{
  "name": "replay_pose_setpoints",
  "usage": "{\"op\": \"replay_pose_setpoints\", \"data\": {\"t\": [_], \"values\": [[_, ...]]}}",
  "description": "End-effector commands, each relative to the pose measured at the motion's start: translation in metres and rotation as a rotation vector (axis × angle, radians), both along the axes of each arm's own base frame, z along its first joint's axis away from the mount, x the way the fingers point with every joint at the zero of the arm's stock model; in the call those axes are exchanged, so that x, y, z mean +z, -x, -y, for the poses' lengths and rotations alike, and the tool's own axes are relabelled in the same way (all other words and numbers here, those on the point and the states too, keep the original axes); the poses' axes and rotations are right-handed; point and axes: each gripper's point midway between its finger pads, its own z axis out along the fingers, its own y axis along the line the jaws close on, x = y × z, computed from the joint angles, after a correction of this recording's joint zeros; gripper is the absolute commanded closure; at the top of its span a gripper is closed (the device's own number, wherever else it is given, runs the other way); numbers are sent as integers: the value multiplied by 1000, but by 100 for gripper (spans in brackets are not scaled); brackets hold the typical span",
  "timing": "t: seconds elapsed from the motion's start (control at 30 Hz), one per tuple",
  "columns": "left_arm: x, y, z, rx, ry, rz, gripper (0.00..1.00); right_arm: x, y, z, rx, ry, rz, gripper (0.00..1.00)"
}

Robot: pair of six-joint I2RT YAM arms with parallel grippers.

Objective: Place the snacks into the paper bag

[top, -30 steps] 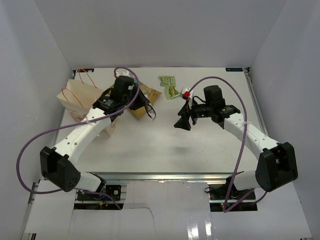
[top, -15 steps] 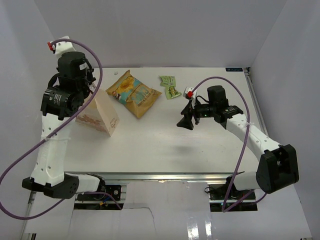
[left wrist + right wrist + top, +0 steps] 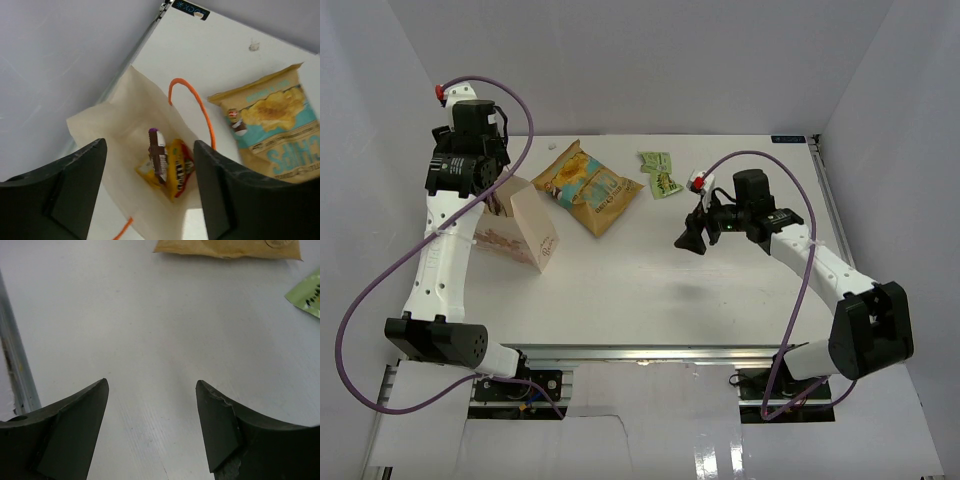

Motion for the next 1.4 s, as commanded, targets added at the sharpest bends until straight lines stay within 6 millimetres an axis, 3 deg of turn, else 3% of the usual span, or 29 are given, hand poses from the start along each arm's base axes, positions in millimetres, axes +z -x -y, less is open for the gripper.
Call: {"op": "replay_pose_setpoints", "data": {"t": [0.0, 0.1, 0.13, 0.2, 0.23, 0.27, 0.3, 0.33, 0.37, 0.4, 0.43, 0.47, 0.5, 0.53, 0.57, 0.63, 0.8, 0.93, 1.1, 1.13, 1.2, 1.23, 1.27, 1.3, 1.33, 1.37], "values": [[12, -1, 6, -34, 43, 62, 16, 18, -58, 5, -232, 33, 53, 24], [17, 0, 13, -57, 88, 89, 10, 5, -94, 4, -412, 63, -15, 26], [22, 0, 20, -81, 126, 107, 9, -3, -119, 10, -521, 94, -17, 26], [36, 5, 31, -134, 174, 146, 8, -14, -141, 13, -631, 117, -56, 26], [40, 7, 39, -173, 205, 163, 7, -21, -164, 7, -674, 123, -76, 25], [44, 9, 60, -281, 269, 173, 5, -29, -172, 7, -698, 153, -100, 25], [60, 17, 71, -350, 299, 232, 5, -37, -184, 6, -723, 172, -115, 24], [54, 22, 83, -409, 337, 230, 4, -73, -198, 9, -765, 244, -153, 23], [56, 29, 108, -534, 403, 238, 4, -49, -223, 1, -786, 210, -110, 23], [79, 46, 119, -610, 435, 333, 4, -58, -230, 1, -789, 242, -127, 23], [61, 50, 127, -643, 475, 311, 4, -84, -240, -4, -787, 272, -146, 23], [61, 58, 134, -676, 504, 327, 3, -83, -251, -6, -788, 265, -129, 23], [76, 77, 143, -734, 543, 388, 3, -70, -268, -12, -794, 231, -86, 23], [72, 83, 146, -748, 562, 392, 3, -90, -275, -13, -797, 253, -96, 23], [59, 87, 148, -746, 587, 371, 2, -77, -288, -18, -805, 223, -64, 23], [60, 102, 149, -752, 621, 394, 2, -92, -298, -15, -832, 238, -55, 24], [37, 114, 154, -736, 699, 359, 2, -105, -298, -21, -802, 220, -71, 32], [19, 114, 160, -736, 764, 335, 2, -120, -284, -25, -757, 216, -116, 51], [-4, 107, 174, -753, 883, 316, 2, -124, -266, -30, -697, 193, -184, 72], [-18, 104, 177, -746, 913, 285, 2, -121, -261, -27, -691, 191, -192, 79], [-25, 101, 186, -758, 976, 257, 2, -117, -253, -25, -664, 175, -210, 83], [-36, 99, 187, -749, 998, 236, 2, -100, -249, -25, -650, 156, -193, 85], [-40, 100, 192, -758, 1024, 220, 2, -106, -240, -17, -635, 167, -219, 85], [-40, 98, 196, -763, 1054, 227, 2, -81, -230, -23, -566, 113, -209, 87], [-46, 97, 198, -760, 1072, 215, 2, -73, -223, -18, -522, 95, -202, 87], [-59, 98, 206, -760, 1095, 181, 2, -83, -205, -14, -462, 106, -222, 87]]}}
